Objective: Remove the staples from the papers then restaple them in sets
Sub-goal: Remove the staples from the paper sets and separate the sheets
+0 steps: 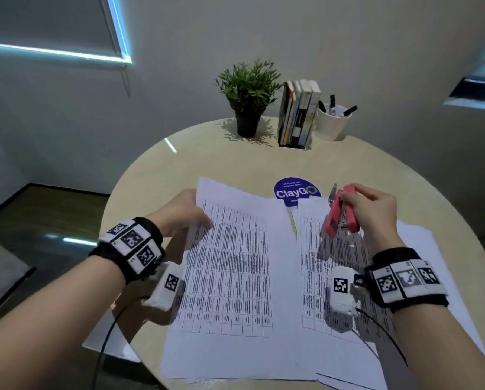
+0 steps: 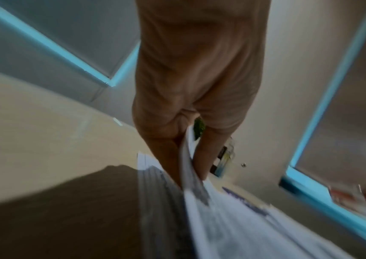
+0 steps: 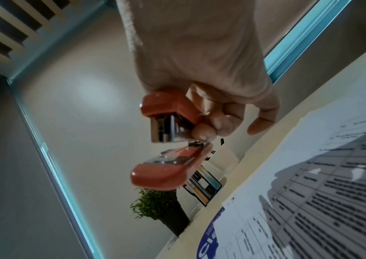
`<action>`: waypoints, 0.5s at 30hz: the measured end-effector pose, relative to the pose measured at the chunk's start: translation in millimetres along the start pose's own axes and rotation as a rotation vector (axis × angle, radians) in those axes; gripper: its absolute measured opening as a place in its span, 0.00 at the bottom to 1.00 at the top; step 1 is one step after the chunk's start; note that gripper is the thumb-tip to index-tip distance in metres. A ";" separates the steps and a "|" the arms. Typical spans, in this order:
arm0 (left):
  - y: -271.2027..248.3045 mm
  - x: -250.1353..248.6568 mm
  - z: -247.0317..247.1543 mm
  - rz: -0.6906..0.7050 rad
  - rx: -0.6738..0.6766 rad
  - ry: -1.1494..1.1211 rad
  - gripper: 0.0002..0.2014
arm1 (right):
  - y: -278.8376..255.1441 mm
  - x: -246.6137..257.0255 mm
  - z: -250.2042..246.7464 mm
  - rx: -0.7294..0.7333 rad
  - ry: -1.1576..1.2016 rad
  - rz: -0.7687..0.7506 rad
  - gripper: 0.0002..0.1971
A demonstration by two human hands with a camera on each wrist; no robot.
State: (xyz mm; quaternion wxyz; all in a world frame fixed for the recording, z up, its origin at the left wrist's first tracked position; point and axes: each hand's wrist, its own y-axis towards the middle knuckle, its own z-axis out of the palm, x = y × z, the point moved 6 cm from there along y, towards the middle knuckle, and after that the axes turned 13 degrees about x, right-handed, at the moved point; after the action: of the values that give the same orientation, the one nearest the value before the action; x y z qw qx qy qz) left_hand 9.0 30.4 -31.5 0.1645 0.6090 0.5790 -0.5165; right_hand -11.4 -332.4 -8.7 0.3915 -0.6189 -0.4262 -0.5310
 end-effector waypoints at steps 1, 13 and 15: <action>0.5 4.2 5.3 -0.053 0.011 0.108 0.15 | -1.9 1.4 -0.7 -0.001 0.004 0.002 0.19; -26.9 -39.4 -81.2 0.055 -0.393 -0.139 0.07 | -3.8 42.9 -49.7 -0.068 0.099 -0.100 0.20; -12.4 -50.9 -47.2 0.102 -0.306 -0.099 0.08 | -4.3 57.1 -57.6 -0.078 0.115 -0.127 0.18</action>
State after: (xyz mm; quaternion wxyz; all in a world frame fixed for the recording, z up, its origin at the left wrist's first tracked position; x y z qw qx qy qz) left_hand 29.3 44.2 34.6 0.3096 0.5793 0.6103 -0.4427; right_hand -30.0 -378.5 55.4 0.3565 -0.5740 -0.4205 -0.6055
